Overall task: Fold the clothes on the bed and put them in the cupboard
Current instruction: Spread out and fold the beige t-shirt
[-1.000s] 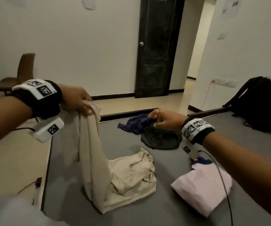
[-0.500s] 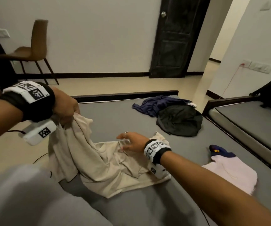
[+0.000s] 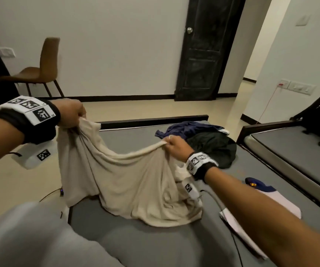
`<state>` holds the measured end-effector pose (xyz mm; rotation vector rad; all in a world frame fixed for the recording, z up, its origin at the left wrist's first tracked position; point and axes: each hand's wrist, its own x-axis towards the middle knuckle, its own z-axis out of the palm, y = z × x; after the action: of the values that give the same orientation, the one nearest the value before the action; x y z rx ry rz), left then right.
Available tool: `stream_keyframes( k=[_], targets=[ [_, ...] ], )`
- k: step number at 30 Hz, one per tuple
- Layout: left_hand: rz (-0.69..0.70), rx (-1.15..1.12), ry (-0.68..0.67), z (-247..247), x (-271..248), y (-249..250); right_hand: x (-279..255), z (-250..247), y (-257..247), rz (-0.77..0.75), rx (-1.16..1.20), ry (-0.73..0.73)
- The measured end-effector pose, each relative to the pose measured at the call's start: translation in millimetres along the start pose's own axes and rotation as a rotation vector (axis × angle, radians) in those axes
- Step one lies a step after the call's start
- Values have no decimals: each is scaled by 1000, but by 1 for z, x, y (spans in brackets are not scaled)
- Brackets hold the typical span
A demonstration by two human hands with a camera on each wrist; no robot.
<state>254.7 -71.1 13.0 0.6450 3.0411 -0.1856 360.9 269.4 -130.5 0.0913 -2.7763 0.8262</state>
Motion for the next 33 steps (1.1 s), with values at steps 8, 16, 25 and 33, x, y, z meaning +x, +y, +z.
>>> stream_keyframes(
  k=[8,16,25,33],
  targets=[
    [-60,11,430,-107,8,10,-6,-248,-24,161,152,607],
    [81,-500,659,-226,-22,48,-55,-387,-64,76,-11,702],
    [351,-1132,894,-268,-48,77,-72,-387,-68,151,309,659],
    [363,-875,1060,-263,-41,69,-91,-354,-92,260,253,-43]
  ],
)
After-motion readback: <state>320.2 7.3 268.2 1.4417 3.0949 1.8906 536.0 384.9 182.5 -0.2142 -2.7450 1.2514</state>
